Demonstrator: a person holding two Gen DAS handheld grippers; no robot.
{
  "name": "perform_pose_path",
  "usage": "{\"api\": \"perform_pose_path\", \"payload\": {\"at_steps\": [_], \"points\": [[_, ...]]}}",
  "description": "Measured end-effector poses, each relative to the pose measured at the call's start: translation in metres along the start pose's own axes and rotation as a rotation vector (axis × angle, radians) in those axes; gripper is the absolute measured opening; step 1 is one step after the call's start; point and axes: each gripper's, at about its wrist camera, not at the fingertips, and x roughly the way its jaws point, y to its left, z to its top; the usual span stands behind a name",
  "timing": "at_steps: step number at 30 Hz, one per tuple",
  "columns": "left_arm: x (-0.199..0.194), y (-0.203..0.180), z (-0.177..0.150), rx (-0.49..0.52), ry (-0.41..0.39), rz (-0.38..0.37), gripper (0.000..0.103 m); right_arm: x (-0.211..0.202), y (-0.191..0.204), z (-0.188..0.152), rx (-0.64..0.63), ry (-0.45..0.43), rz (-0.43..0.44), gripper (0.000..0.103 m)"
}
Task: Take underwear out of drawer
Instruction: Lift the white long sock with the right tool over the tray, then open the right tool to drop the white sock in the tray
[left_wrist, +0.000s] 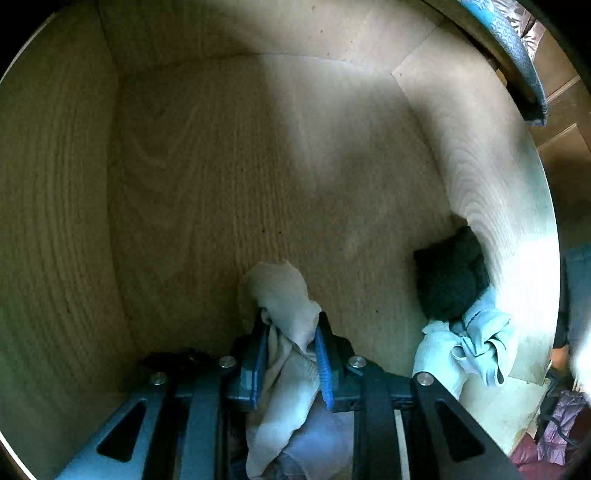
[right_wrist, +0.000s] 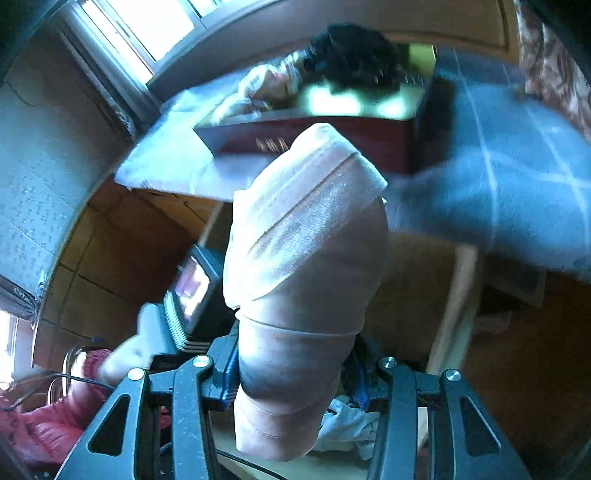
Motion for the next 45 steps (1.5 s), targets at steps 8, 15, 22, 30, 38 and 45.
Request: {"api": "perform_pose_path", "payload": {"at_steps": [8, 15, 22, 30, 38, 45], "points": [[0.014, 0.004, -0.005, -0.007, 0.010, -0.023, 0.024, -0.050, 0.005, 0.037, -0.038, -0.041, -0.045, 0.047], [0.019, 0.009, -0.004, -0.013, 0.020, -0.040, 0.024, -0.074, -0.012, 0.122, 0.014, -0.107, -0.127, 0.047], [0.020, 0.009, -0.005, -0.013, 0.021, -0.041, 0.024, -0.013, -0.046, 0.198, 0.152, -0.064, -0.241, 0.047], [0.021, 0.010, -0.006, -0.016, 0.027, -0.048, 0.023, 0.061, -0.080, 0.235, 0.245, 0.060, -0.315, 0.047], [0.025, 0.012, -0.006, -0.022, 0.037, -0.065, 0.023, 0.086, -0.083, 0.259, 0.212, 0.094, -0.418, 0.049], [0.025, 0.010, -0.005, -0.024, 0.038, -0.065, 0.023, 0.085, -0.070, 0.259, 0.102, 0.132, -0.507, 0.063]]}}
